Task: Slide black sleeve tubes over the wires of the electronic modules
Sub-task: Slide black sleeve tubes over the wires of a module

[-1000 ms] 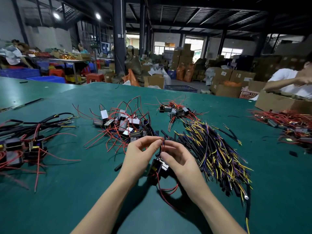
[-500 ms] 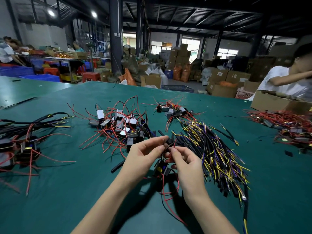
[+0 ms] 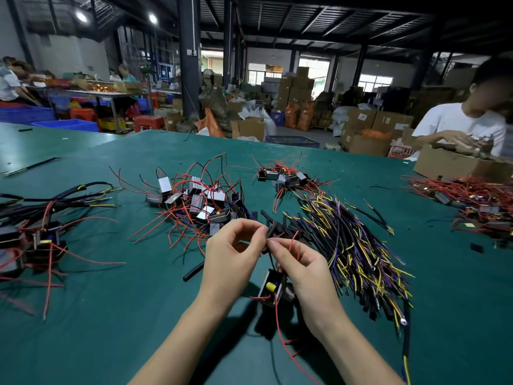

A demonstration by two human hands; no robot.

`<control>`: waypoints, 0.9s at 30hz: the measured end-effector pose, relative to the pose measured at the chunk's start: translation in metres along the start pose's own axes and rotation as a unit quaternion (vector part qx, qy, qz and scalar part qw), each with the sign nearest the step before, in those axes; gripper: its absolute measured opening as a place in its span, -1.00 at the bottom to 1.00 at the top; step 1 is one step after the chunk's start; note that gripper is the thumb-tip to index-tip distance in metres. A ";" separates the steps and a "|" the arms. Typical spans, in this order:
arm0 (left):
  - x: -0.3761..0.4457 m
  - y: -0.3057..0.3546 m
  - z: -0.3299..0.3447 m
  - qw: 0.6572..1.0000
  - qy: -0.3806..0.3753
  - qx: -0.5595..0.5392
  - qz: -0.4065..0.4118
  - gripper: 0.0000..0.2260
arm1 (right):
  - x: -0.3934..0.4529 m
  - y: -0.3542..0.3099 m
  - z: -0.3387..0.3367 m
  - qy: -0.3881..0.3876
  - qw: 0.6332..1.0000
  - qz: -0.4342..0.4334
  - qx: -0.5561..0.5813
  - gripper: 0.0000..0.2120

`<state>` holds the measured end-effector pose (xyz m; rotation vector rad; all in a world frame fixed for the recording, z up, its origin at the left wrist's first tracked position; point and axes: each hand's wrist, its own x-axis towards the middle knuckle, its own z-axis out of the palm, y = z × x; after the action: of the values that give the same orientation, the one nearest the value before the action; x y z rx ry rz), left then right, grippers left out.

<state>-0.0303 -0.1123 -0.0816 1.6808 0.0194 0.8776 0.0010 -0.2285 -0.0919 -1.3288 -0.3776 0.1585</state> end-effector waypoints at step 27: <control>0.009 0.009 -0.024 0.965 -0.124 0.179 0.145 -0.85 | 0.003 0.001 -0.012 -0.009 0.999 0.031 -0.041 -0.93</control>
<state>-0.0408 -0.0910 -0.0686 2.1629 -0.2599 0.9107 0.0082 -0.2381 -0.0951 -1.4221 -0.3607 0.2092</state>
